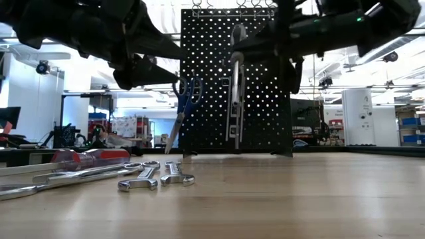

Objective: Hang tools onto peg board
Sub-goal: Hang the grey screwdriver on the pegboard

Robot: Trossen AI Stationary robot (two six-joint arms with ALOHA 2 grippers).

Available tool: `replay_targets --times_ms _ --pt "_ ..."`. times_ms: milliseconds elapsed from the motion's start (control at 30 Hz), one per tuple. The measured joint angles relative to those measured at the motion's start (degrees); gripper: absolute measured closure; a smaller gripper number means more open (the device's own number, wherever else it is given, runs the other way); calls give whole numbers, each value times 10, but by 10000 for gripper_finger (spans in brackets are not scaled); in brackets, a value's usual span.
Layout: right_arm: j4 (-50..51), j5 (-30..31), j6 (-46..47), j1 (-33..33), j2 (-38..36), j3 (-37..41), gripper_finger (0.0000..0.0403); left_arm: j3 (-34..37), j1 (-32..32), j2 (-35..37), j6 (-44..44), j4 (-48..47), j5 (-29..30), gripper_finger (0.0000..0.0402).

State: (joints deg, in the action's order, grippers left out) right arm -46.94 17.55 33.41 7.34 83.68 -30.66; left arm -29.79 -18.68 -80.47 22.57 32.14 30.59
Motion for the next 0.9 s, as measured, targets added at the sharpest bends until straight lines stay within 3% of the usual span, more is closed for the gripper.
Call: replay_targets --times_ms 200,300,400,533,900 --pt "-35 0 -4 29 -19 62 370 36 -8 0 19 36 2 59" --pt "-110 -2 -10 37 -19 103 370 63 -9 1 34 71 3 59" --pt "-200 -45 -23 32 -7 137 370 88 -9 3 47 103 4 59" --pt "-299 -72 -42 21 16 143 370 104 -9 3 50 133 5 59" --pt "-174 -70 26 -58 89 27 370 105 -9 5 21 138 5 59"
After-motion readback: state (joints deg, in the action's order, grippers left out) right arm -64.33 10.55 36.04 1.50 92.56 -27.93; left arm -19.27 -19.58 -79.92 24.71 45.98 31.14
